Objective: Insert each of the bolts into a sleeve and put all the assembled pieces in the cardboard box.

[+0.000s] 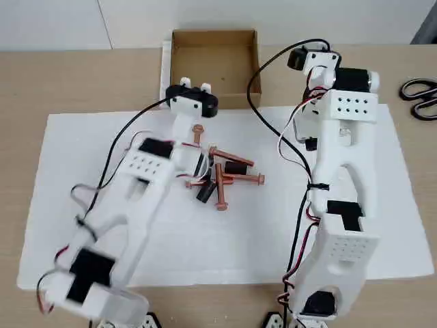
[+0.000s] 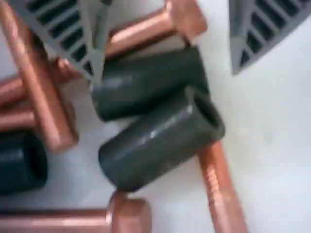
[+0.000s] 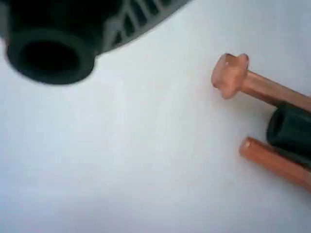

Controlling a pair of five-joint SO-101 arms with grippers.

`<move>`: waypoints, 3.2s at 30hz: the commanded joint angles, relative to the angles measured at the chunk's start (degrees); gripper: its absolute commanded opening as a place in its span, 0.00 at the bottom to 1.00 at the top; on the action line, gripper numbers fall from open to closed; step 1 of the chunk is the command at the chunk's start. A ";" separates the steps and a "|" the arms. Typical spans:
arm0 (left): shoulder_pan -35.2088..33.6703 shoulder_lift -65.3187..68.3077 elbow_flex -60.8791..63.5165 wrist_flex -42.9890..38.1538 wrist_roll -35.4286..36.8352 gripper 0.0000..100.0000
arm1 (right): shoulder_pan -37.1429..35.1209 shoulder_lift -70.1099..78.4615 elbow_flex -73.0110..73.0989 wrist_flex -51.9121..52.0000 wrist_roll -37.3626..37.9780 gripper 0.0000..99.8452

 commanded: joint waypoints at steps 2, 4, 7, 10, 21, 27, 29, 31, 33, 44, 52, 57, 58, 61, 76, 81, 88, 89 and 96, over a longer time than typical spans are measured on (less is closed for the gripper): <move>-0.18 7.47 -12.18 2.55 1.67 0.17 | 1.54 -4.09 -0.18 0.75 0.53 0.01; -1.41 10.11 -15.69 3.08 1.67 0.17 | 1.54 -4.09 -0.18 0.84 0.53 0.01; -3.87 13.98 -21.14 3.43 1.67 0.17 | 1.54 -4.09 -0.18 0.84 0.53 0.01; -6.33 17.41 -25.80 3.43 1.67 0.17 | 1.54 -4.09 -0.18 0.84 0.44 0.01; -5.89 27.25 -34.33 4.66 1.67 0.17 | 1.45 -3.30 -0.18 0.66 0.44 0.01; -5.80 27.25 -41.63 10.90 1.67 0.17 | 1.45 0.04 -0.18 0.66 0.44 0.01; -6.68 27.25 -43.21 12.40 1.67 0.17 | 1.45 0.57 -0.18 0.66 0.44 0.01; -7.21 27.25 -44.26 13.10 1.67 0.17 | 1.45 0.66 -0.18 0.57 0.44 0.01; -7.38 27.69 -44.35 13.10 1.67 0.17 | 1.45 0.66 -0.18 0.48 0.44 0.01; -4.57 29.54 -44.26 12.04 1.76 0.17 | 1.45 0.92 -0.18 0.48 0.44 0.01; -4.75 34.46 -44.53 10.29 1.93 0.17 | 1.45 0.75 -0.18 0.48 0.44 0.01; -4.84 34.99 -45.49 10.29 1.93 0.17 | 1.45 0.92 -0.18 0.48 0.44 0.01; -4.84 35.08 -45.49 10.20 1.93 0.17 | 1.45 0.92 -0.18 0.48 0.44 0.01; -5.10 35.08 -45.49 9.76 1.93 0.17 | 1.45 0.75 -0.18 0.48 0.44 0.01; -5.63 35.43 -45.41 9.49 1.93 0.05 | 1.45 0.57 -0.26 0.48 0.44 0.01; -5.36 38.15 -46.02 9.49 1.93 0.05 | 1.45 0.57 -0.26 0.48 0.44 0.01; -5.45 38.42 -47.43 9.85 1.93 0.06 | 1.45 0.57 -0.26 0.48 0.44 0.01; -5.45 38.42 -47.43 9.93 1.93 0.08 | 1.45 0.57 -0.26 0.48 0.44 0.01; -5.63 38.51 -47.43 10.29 1.93 0.11 | 1.45 0.57 -0.26 0.48 0.44 0.01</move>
